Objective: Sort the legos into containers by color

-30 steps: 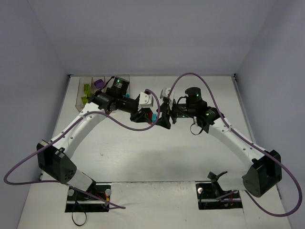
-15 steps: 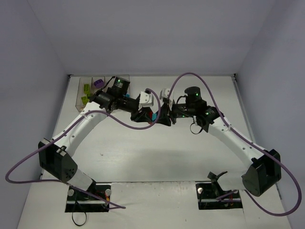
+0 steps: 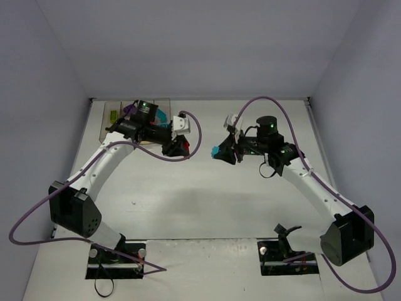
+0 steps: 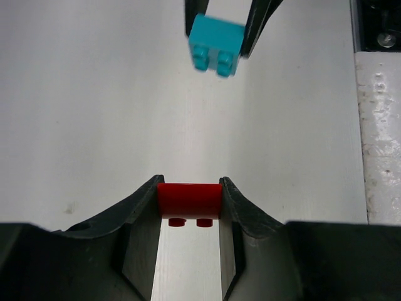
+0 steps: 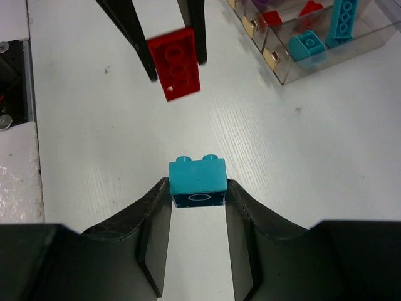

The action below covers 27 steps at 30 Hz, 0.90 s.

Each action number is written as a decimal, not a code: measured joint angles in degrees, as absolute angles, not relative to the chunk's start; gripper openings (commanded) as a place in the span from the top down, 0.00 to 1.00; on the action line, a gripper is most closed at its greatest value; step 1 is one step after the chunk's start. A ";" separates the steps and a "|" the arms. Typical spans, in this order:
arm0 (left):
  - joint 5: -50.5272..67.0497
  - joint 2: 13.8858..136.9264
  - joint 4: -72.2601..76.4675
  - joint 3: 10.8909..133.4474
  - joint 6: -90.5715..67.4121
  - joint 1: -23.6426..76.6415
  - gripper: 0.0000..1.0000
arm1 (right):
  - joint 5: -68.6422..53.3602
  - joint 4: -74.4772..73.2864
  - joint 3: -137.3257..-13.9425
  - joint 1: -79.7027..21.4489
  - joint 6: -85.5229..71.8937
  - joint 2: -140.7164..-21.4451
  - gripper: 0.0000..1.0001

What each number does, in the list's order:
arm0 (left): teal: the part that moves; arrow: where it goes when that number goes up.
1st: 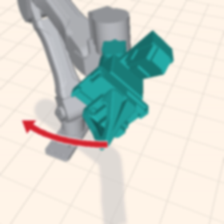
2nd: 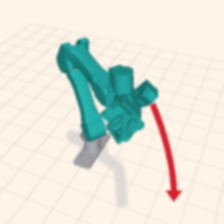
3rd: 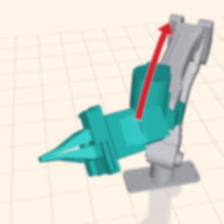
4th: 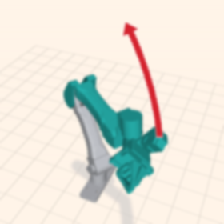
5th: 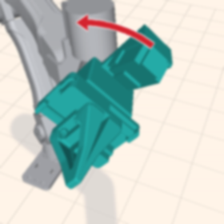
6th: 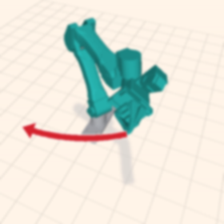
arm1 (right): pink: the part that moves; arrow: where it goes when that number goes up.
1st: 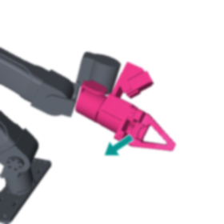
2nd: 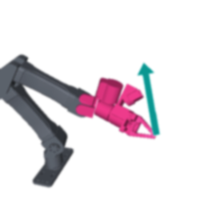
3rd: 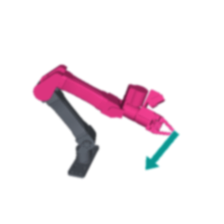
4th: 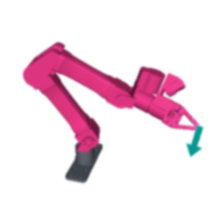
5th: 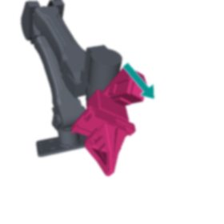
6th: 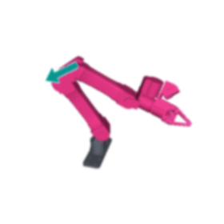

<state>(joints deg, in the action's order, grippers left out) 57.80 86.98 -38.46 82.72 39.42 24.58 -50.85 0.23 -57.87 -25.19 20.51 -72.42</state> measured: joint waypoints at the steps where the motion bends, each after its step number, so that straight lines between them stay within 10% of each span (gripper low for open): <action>1: 57.78 86.98 -38.63 82.56 39.53 23.62 0.82 | -50.65 0.03 -57.49 -24.51 20.32 -71.99 1.00; 27: 9.89 110.24 -10.33 89.23 3.57 6.02 0.79 | -42.17 3.90 -54.78 -24.10 9.87 -72.23 1.00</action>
<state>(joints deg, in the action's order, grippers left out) 9.89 110.24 -10.33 89.23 3.57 6.02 -42.17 3.90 -54.78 -24.10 9.87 -72.23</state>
